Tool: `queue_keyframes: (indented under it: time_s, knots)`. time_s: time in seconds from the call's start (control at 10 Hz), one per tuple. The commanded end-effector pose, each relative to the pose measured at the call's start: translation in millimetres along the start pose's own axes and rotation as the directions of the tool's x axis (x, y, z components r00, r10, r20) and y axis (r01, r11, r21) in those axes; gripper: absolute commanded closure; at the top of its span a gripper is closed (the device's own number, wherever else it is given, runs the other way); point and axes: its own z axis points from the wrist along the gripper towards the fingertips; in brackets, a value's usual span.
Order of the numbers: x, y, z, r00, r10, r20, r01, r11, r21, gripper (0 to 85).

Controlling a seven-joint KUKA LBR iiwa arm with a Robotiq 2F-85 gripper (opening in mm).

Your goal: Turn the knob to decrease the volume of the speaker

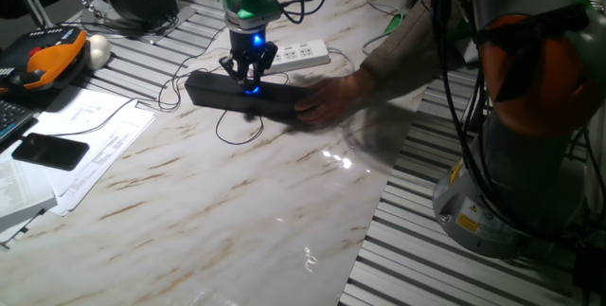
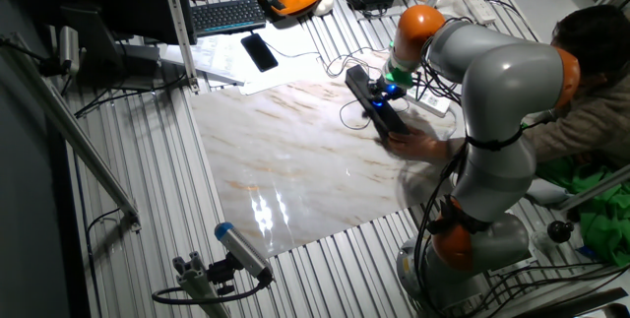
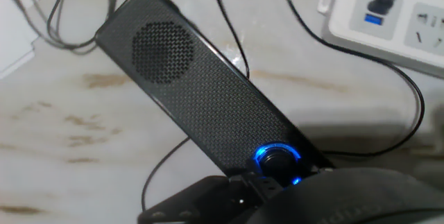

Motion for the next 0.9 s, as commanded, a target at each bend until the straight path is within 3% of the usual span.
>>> queue_keyframes:
  time_s: [0.0, 0.8]
  knots:
    - [0.0, 0.2, 0.0, 0.999, -0.05, -0.002, 0.05, 0.999, -0.001, 85.0]
    - [1.0, 2.4, -0.5, 0.94, -0.34, 0.016, 0.34, 0.94, 0.001, 85.0]
